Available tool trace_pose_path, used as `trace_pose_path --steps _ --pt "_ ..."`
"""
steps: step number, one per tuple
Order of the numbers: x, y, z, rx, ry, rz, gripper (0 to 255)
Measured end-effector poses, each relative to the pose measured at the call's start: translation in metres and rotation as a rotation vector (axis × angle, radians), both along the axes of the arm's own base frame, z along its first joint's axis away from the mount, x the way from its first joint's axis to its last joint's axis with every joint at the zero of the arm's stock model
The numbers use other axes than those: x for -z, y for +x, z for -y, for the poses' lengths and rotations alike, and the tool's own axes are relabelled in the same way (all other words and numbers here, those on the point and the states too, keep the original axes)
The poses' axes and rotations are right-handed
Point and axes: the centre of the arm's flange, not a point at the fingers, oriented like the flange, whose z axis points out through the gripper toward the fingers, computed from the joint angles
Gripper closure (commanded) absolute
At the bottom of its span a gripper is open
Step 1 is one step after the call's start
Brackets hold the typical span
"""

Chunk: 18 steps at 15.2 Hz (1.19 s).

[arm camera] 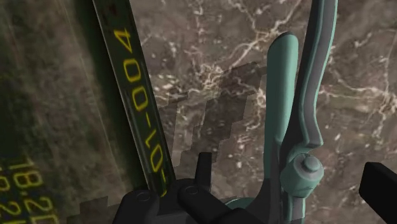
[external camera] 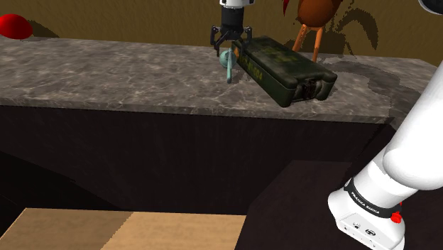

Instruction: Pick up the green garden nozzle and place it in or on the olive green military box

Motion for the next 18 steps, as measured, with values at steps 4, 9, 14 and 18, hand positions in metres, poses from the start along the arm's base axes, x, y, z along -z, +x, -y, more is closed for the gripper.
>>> trace_pose_path --steps 4,9,14,18 --pt "0.000 0.000 0.000 0.000 0.000 0.000 255" --pt "0.000 0.000 0.000 0.000 0.000 0.000 255" --pt "-0.011 0.000 0.000 0.000 0.000 0.000 255" --pt "-0.032 0.000 0.000 0.000 0.000 0.000 255"
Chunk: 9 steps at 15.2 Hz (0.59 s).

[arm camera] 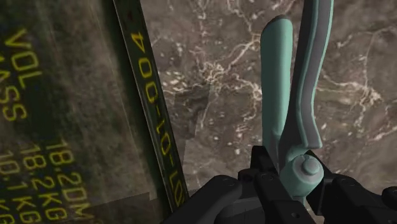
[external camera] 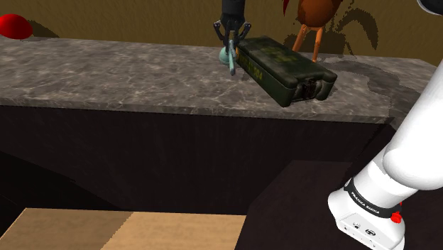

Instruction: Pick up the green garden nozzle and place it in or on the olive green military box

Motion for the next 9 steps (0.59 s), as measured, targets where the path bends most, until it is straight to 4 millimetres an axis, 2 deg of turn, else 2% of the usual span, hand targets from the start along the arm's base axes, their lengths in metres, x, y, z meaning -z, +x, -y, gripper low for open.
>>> trace_pose_path --steps 9 --pt "-0.046 -0.001 -0.002 0.000 0.000 0.000 255"
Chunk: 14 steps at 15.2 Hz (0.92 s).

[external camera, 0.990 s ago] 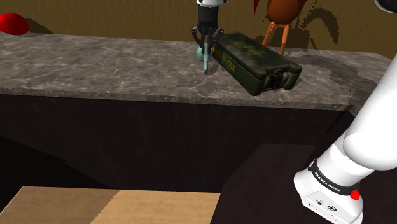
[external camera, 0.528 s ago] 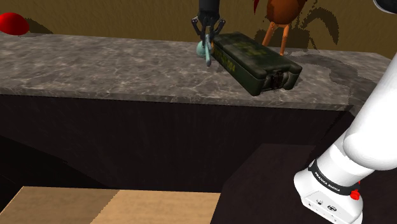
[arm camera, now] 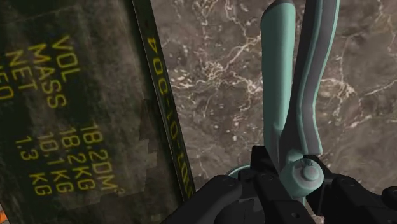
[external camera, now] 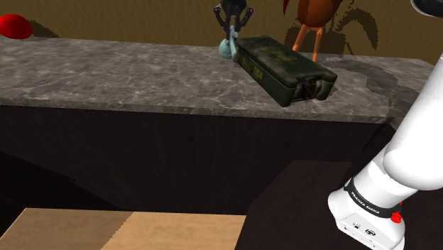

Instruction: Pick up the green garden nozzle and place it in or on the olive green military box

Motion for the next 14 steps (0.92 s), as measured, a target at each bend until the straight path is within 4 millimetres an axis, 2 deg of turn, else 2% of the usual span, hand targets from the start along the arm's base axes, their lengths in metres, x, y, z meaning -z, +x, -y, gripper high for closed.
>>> trace_pose_path --steps 14 --pt "-0.076 0.001 0.001 0.000 0.000 0.000 255"
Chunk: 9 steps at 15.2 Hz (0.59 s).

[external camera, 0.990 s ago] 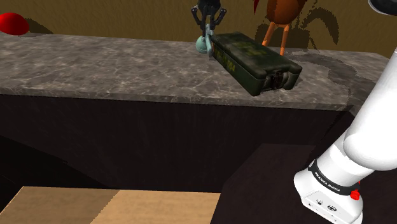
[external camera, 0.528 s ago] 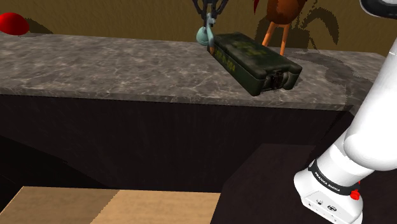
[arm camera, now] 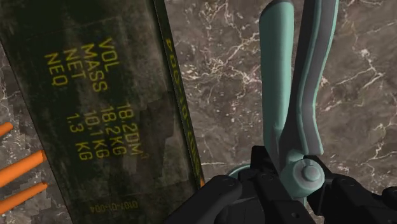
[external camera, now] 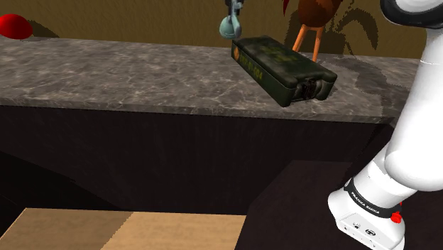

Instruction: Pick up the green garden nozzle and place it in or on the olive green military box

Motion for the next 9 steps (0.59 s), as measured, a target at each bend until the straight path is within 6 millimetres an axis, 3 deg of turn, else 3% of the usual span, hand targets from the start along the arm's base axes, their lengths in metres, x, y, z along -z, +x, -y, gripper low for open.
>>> trace_pose_path --steps 4,9 --pt "-0.017 -0.005 0.004 0.000 0.000 -0.001 255" --pt "-0.028 -0.035 0.053 0.001 0.000 0.000 255"
